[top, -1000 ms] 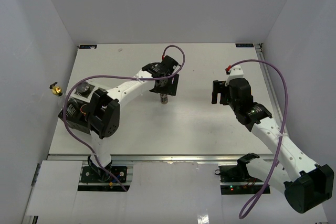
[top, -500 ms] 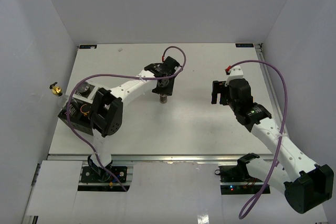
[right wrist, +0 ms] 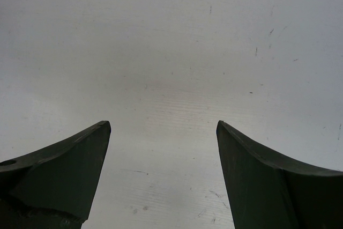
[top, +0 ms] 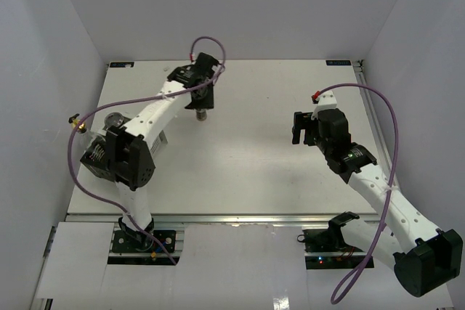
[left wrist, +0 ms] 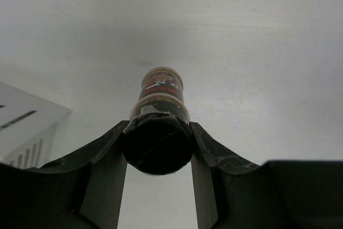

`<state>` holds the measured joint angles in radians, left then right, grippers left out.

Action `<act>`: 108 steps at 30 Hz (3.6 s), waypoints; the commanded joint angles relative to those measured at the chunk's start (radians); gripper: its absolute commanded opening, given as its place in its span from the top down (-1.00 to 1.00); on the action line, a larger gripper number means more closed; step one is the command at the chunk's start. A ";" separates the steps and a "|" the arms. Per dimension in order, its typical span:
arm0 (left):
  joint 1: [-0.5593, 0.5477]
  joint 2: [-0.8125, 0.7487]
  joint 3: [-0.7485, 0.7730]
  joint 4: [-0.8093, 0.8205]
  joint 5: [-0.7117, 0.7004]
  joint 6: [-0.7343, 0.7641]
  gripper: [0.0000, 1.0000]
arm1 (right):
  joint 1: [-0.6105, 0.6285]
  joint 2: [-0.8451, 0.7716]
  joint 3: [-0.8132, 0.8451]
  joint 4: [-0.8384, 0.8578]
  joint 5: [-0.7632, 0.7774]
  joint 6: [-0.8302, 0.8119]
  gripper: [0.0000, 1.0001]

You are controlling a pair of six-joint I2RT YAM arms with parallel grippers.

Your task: Organize the condiment bottles

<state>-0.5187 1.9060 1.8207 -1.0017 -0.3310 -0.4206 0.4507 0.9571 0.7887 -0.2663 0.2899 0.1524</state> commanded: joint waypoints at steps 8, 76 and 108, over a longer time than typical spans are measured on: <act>0.438 -0.410 -0.168 0.000 0.022 0.026 1.00 | -0.007 -0.013 0.013 0.038 -0.045 -0.006 -0.73; 0.510 -0.561 -0.439 -0.026 0.000 0.011 1.00 | -0.008 -0.004 0.006 0.044 -0.092 -0.008 -0.74; 0.510 -0.464 -0.465 0.002 -0.001 0.018 1.00 | -0.009 -0.006 -0.018 0.059 -0.087 -0.007 -0.74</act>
<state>-0.0162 1.4054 1.4018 -0.9384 -0.3211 -0.4055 0.4460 0.9558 0.7864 -0.2588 0.2024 0.1501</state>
